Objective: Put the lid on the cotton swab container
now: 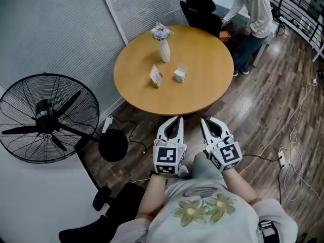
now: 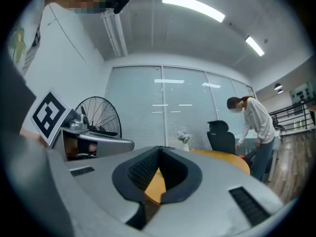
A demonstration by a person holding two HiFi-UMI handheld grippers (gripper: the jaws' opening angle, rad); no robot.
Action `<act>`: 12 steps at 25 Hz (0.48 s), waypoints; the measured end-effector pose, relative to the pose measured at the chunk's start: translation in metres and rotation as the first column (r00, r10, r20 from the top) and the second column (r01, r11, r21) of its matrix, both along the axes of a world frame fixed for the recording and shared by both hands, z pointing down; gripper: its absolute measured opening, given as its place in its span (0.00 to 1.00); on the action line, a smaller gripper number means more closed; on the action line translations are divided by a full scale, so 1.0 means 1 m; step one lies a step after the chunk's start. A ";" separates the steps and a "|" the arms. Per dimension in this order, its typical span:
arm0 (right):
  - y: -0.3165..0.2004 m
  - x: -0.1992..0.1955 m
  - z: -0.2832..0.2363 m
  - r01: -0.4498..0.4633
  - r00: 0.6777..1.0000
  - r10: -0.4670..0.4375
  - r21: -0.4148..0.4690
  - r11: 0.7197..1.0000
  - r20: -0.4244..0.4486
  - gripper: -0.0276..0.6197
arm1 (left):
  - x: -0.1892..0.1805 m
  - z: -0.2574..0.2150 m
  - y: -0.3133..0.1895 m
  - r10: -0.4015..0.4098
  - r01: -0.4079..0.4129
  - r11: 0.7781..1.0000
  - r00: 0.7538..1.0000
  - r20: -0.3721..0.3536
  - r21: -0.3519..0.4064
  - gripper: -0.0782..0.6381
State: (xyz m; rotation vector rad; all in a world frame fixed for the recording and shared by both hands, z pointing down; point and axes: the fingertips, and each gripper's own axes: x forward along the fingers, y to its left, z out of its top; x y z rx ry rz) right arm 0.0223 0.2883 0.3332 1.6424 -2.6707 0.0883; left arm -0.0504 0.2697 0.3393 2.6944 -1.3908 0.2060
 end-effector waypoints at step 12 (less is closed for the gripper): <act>-0.065 0.012 0.019 -0.001 1.000 0.000 -0.050 0.999 -0.012 0.04 | 0.013 0.028 -0.067 0.015 -0.016 0.997 1.000 -0.023 -0.081 0.11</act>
